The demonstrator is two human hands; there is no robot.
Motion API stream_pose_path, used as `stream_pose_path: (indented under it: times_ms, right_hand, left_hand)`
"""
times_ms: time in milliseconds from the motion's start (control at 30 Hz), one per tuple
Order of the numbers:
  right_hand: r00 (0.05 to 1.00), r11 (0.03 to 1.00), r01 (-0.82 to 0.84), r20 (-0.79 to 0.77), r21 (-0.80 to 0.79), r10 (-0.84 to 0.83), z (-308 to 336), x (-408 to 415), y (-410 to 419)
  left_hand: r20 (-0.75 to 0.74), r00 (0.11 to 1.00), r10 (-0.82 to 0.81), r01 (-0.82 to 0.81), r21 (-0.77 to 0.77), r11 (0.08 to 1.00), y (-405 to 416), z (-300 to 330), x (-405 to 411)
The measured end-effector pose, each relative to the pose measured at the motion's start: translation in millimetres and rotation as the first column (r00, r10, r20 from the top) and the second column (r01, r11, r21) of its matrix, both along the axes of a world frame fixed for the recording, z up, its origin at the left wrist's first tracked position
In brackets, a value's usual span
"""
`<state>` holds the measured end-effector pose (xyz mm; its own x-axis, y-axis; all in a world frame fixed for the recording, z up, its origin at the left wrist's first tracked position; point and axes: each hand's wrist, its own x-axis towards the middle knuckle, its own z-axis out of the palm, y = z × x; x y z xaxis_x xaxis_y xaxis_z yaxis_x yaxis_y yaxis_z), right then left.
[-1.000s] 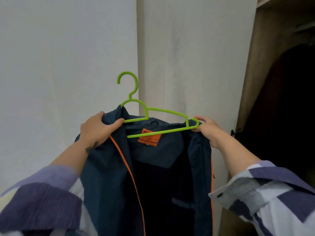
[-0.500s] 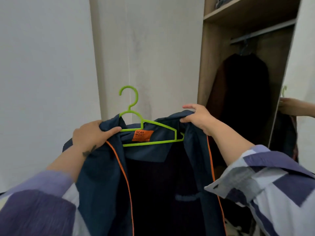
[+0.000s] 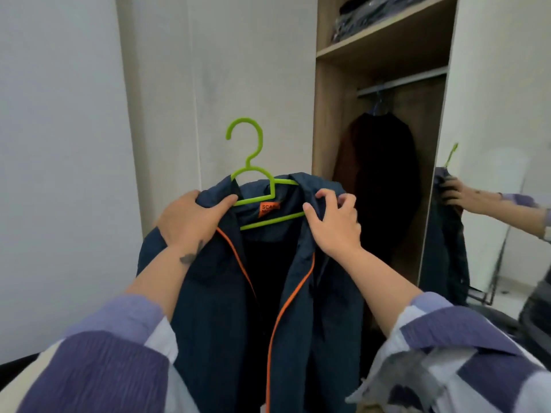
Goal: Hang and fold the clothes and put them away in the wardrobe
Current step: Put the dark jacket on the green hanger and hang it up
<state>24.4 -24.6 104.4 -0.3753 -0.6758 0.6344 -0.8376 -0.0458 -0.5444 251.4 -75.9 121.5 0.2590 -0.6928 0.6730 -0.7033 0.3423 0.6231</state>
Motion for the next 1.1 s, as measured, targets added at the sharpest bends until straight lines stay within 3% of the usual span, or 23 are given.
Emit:
stream_pose_path:
  times_ms: [33, 100, 167, 200, 267, 300, 400, 500, 600, 767, 933, 1100]
  right_hand:
    - [0.984, 0.989, 0.134, -0.109, -0.065, -0.141, 1, -1, 2]
    - [0.907, 0.938, 0.25, -0.28, -0.242, -0.314, 6, 0, 3]
    - [0.837, 0.923, 0.205, -0.432, -0.324, -0.338, 14, 3, 2]
    - [0.838, 0.952, 0.142, -0.479, -0.27, -0.261, 20, 6, 2]
    - [0.905, 0.993, -0.008, -0.424, -0.118, -0.044, 31, 17, 6]
    - [0.923, 0.992, -0.047, -0.385, -0.119, -0.002, 33, 21, 7]
    - [0.871, 0.958, 0.004, -0.469, -0.287, -0.144, 27, 19, 6]
    - [0.858, 0.936, -0.024, -0.487, -0.352, -0.161, 22, 13, 5]
    - [0.84, 0.899, -0.04, -0.502, -0.437, -0.207, 22, 10, 2]
    - [0.698, 0.841, 0.054, -0.581, -0.539, -0.417, 13, -7, 3]
    - [0.531, 0.839, 0.204, -0.663, -0.505, -0.528, 5, -13, 3]
    - [0.547, 0.845, 0.315, -0.644, -0.433, -0.534, 3, -12, -1]
  left_hand:
    - [-0.014, 0.999, -0.029, 0.029, 0.007, 1.0, 2, 0, -3]
    - [-0.043, 0.993, -0.107, 0.107, 0.009, 0.994, 4, -1, -8]
    - [-0.048, 0.98, -0.191, 0.191, 0.007, 0.982, 6, -3, -15]
    - [-0.03, 0.975, -0.218, 0.219, 0.011, 0.976, 8, -3, -19]
    - [0.03, 0.967, -0.252, 0.251, 0.029, 0.967, 11, -4, -29]
    - [0.064, 0.962, -0.264, 0.263, 0.031, 0.964, 11, -5, -33]
    - [0.112, 0.958, -0.263, 0.261, 0.027, 0.965, 11, -8, -38]
    - [0.089, 0.966, -0.242, 0.236, 0.072, 0.969, 10, -8, -42]
    - [-0.012, 0.983, -0.184, 0.185, 0.095, 0.978, 11, -4, -43]
    - [-0.132, 0.985, -0.113, 0.121, 0.054, 0.991, 0, 4, -25]
    - [-0.127, 0.989, -0.078, 0.083, 0.032, 0.996, -5, 4, -13]
    - [-0.054, 0.995, -0.09, 0.09, 0.009, 0.996, -3, -6, -10]
